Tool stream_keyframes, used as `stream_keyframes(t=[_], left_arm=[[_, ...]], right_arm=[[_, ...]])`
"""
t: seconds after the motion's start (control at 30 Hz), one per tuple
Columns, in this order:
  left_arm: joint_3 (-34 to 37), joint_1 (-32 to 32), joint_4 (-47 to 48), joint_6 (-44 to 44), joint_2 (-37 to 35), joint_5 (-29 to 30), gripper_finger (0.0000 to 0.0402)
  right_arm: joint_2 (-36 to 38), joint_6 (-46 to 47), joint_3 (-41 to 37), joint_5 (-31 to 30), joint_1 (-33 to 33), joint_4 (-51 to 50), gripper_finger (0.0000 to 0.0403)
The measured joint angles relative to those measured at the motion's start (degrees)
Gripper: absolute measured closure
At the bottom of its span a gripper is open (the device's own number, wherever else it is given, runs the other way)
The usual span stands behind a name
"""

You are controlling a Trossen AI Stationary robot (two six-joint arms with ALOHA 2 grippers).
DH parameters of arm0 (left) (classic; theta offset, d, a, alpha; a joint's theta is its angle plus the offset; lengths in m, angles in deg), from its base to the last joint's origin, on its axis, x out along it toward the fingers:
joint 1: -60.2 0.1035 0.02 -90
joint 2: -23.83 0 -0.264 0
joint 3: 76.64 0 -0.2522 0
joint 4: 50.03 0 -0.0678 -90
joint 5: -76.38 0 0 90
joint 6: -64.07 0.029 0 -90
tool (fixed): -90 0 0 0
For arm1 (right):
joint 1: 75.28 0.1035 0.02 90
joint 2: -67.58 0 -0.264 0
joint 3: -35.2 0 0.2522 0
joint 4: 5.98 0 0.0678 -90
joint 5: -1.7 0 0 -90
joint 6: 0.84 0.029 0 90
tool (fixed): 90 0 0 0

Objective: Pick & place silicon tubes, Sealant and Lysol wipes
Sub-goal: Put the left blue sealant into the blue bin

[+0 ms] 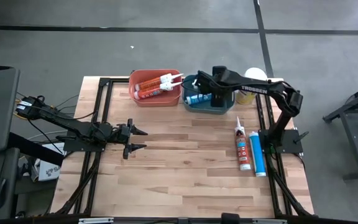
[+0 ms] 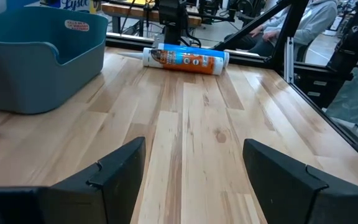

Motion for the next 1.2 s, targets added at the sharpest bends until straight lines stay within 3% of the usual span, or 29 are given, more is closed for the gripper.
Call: stream_keyframes(t=[0.63,1.2], left_arm=[[0.0,0.0,0.0,0.24,0.0,0.02,0.0138],[0.0,0.0,-0.01,0.44,0.0,0.04,0.0138]], right_arm=[[-8.39,-6.92,0.07,2.04,-0.77,2.06,0.0196],[-8.59,-8.51,0.07,5.88,1.42,2.48,0.0196]])
